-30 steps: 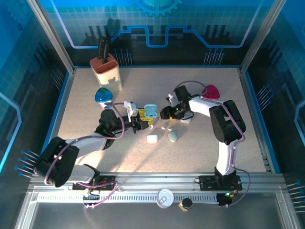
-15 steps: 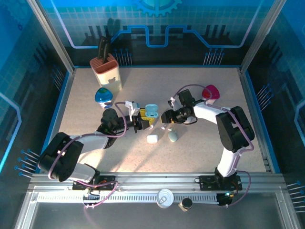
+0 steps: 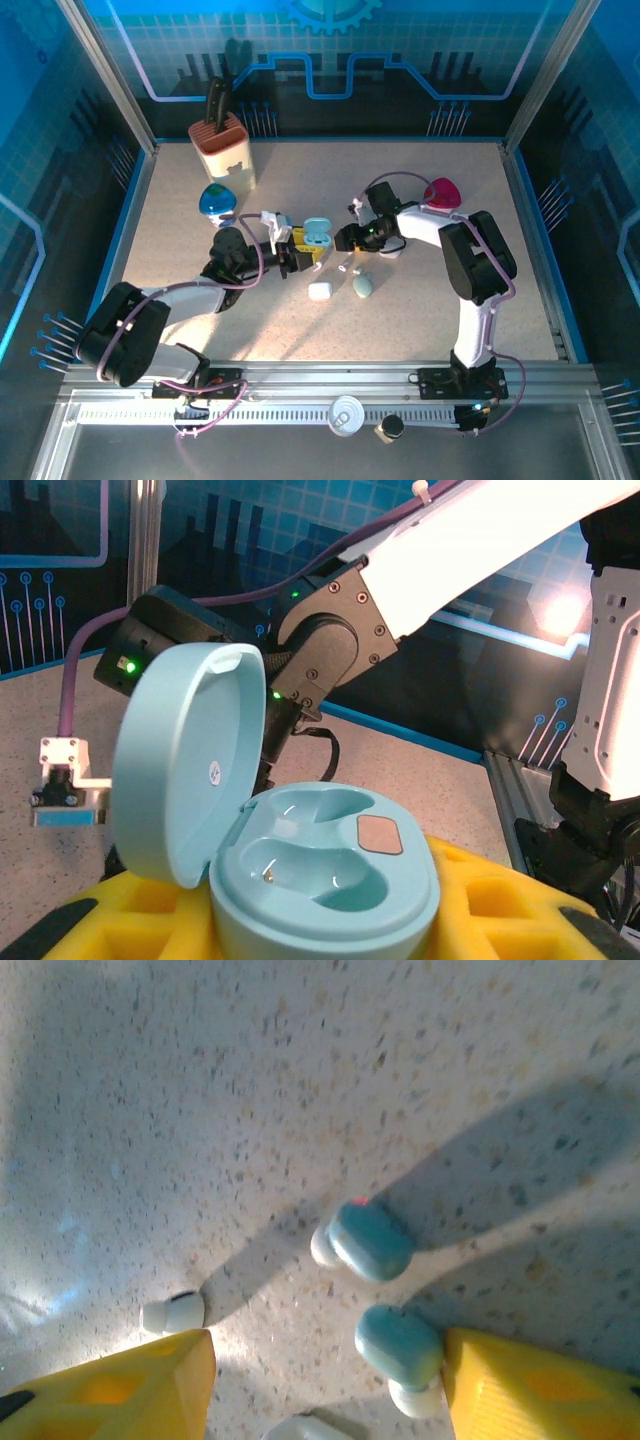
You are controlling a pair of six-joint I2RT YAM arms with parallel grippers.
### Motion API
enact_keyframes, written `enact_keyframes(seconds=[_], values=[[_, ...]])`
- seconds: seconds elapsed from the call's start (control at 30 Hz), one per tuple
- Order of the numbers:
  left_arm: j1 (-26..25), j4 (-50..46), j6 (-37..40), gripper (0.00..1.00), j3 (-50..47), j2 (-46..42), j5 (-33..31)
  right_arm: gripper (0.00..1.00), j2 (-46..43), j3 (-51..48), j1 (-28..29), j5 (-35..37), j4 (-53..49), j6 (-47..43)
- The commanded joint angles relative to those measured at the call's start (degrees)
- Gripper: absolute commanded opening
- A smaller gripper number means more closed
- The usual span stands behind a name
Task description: Insert the wireless bluetooth earbuds into the charging case
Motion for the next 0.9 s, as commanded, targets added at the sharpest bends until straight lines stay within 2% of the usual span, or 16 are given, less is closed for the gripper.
enact_keyframes(seconds=[0.0,0.13,0.33,0.63,0.87], values=[[0.41,-0.84,1.60,0.30,1.03,-1.29,0.27,0.61,-3.66,-3.70,1.61,-0.83,-1.09,1.23],[0.43,-0.76,1.77,0.30,1.58,-0.63,0.47,0.61,-6.95,-6.65,2.53,-2.48,0.54,2.33],[0.40,2.18,0.08,0.29,1.92,1.34,1.05,0.58,-9.24,-7.08,1.41,1.46,3.24,3.12],[0.38,-0.33,0.32,0.29,2.21,-0.36,1.04,0.57,0.54,2.29,-0.51,1.33,0.08,1.38],[0.43,-2.51,1.78,0.29,1.92,-1.55,0.84,0.57,3.71,2.68,0.12,-1.20,0.19,1.36]])
